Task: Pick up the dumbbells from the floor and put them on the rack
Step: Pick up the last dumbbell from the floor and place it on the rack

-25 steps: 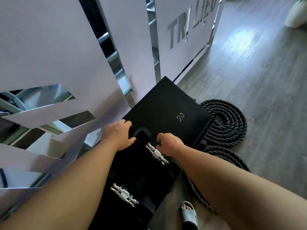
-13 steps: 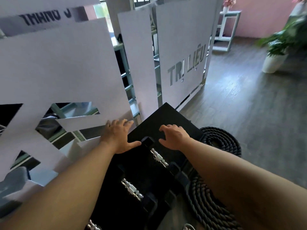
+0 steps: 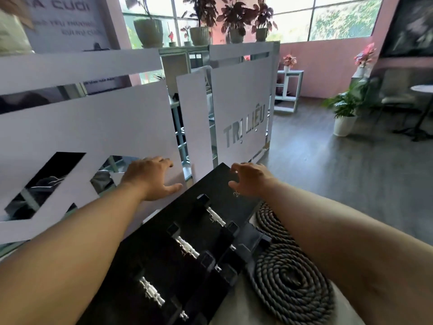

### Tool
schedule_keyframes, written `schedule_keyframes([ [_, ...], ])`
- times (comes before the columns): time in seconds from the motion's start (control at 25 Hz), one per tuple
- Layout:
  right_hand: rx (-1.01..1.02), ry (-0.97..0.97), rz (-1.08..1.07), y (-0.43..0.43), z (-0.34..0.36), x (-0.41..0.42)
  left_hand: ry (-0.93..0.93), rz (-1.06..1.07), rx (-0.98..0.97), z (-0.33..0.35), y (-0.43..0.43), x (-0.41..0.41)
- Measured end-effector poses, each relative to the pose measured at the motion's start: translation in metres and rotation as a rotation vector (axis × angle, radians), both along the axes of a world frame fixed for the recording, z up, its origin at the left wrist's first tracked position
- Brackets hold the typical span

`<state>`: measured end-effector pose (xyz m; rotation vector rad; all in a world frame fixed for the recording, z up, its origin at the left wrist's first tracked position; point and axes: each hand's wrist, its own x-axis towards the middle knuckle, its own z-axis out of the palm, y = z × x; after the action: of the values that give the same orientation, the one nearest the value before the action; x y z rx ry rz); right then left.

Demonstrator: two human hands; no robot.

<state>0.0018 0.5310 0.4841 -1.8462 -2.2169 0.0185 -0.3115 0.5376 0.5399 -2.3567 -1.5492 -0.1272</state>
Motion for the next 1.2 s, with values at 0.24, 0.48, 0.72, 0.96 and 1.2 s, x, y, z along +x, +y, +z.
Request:
schedule_keyframes([
  [0.24,0.046,-0.066,-0.014,-0.081,0.053,0.052,0.005,0.127,0.038,0.037,-0.096,0.008],
  [0.48,0.028,-0.07,-0.034,-0.186,0.046,0.134,-0.034,0.182,0.032,0.035,-0.205,0.06],
  [0.72,-0.051,-0.098,-0.096,-0.29,0.048,0.199,-0.079,0.17,-0.011,0.035,-0.308,0.112],
  [0.96,-0.02,-0.035,-0.154,-0.39,0.062,0.213,-0.119,0.131,-0.056,0.052,-0.39,0.131],
  [1.2,-0.082,-0.049,-0.236,-0.507,0.044,0.188,-0.097,-0.036,-0.109,0.036,-0.476,0.138],
])
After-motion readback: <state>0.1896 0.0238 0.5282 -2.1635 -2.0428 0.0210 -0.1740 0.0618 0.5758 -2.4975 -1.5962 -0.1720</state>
